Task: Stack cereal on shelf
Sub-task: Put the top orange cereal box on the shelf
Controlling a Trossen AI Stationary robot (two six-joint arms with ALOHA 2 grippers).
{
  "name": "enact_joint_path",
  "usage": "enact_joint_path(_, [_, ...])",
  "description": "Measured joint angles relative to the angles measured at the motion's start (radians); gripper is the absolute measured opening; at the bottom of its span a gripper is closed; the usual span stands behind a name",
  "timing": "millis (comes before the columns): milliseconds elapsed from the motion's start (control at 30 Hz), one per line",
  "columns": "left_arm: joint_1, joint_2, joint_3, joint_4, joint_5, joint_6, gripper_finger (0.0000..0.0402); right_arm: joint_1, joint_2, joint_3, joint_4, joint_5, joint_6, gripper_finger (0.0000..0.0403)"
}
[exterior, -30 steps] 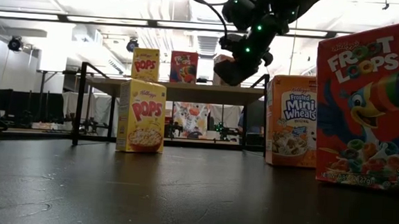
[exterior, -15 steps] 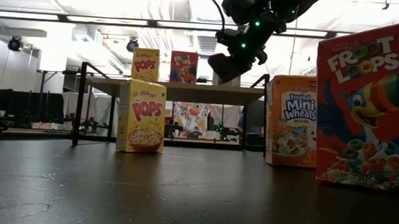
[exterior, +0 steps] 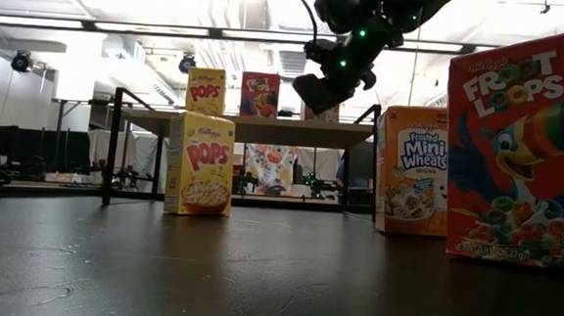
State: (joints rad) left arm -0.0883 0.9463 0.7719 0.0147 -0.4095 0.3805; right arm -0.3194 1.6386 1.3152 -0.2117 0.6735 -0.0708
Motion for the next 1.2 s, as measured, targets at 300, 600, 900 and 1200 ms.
enact_joint_path(300, [0.0, 0.0, 0.0, 0.0, 0.0, 0.0, 0.0039, -0.017, 0.0, 0.0, 0.017, 0.0, -0.018, 0.0009])
enact_joint_path(600, [0.0, 0.0, 0.0, 0.0, 0.0, 0.0, 0.0039, -0.007, 0.0, 0.008, -0.007, 0.0, -0.009, 0.0009])
enact_joint_path(900, [0.0, 0.0, 0.0, -0.001, 0.0, -0.001, 0.0039, 0.056, -0.027, 0.158, -0.129, -0.003, 0.062, 0.0009])
enact_joint_path(1200, [0.0, 0.0, 0.0, -0.001, 0.0, -0.001, 0.0039, -0.002, -0.028, 0.258, -0.157, -0.017, 0.168, 0.0009])
